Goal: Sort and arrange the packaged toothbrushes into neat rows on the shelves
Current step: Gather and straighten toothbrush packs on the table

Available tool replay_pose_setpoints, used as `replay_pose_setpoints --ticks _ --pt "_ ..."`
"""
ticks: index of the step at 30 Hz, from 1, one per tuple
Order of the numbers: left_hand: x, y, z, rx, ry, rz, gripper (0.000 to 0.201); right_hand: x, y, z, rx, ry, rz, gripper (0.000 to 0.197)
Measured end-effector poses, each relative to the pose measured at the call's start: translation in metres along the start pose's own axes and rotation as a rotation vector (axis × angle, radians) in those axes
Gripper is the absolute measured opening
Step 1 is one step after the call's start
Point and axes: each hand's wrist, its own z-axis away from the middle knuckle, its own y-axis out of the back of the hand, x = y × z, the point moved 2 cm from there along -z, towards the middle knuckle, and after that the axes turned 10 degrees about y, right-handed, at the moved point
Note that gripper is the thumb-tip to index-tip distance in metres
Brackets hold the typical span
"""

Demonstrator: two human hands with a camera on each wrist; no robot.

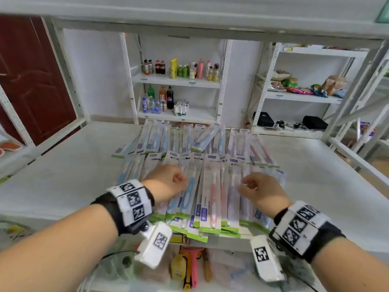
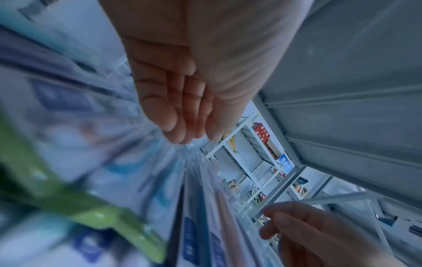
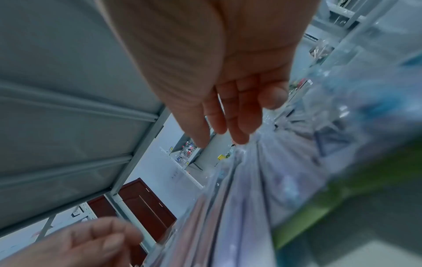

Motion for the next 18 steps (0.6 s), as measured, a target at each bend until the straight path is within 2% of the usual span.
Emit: replay_pose_setpoints --ticks 5,9,11,12,15,18 --pt "0.032 -0.026 -0.018 -0.186 0.040 -0.054 0.042 -0.023 -0.015 -0.014 -0.130 -0.031 0.059 0.031" --pt "0.050 -0.041 -0.025 -0.179 -0.019 -0.131 0.035 -0.030 -0.017 -0.016 -0.139 -0.053 0.067 0.025" --pt "0.053 -0.047 -0.029 -0.191 -0.009 -0.141 0.061 -0.030 -0.017 -0.015 -0.153 -0.065 0.066 0.024" --pt "0.054 -0.049 -0.030 -0.185 -0.004 -0.143 0.067 -0.031 -0.018 -0.015 -0.161 -0.066 0.072 0.025" --pt "0.053 -0.050 -0.034 -0.160 0.024 -0.101 0.064 -0.030 -0.020 -0.015 -0.172 -0.089 0.094 0.030" --pt "0.048 -0.044 -0.035 -0.142 0.027 -0.030 0.035 -0.030 -0.026 -0.016 -0.183 -0.120 0.128 0.032"
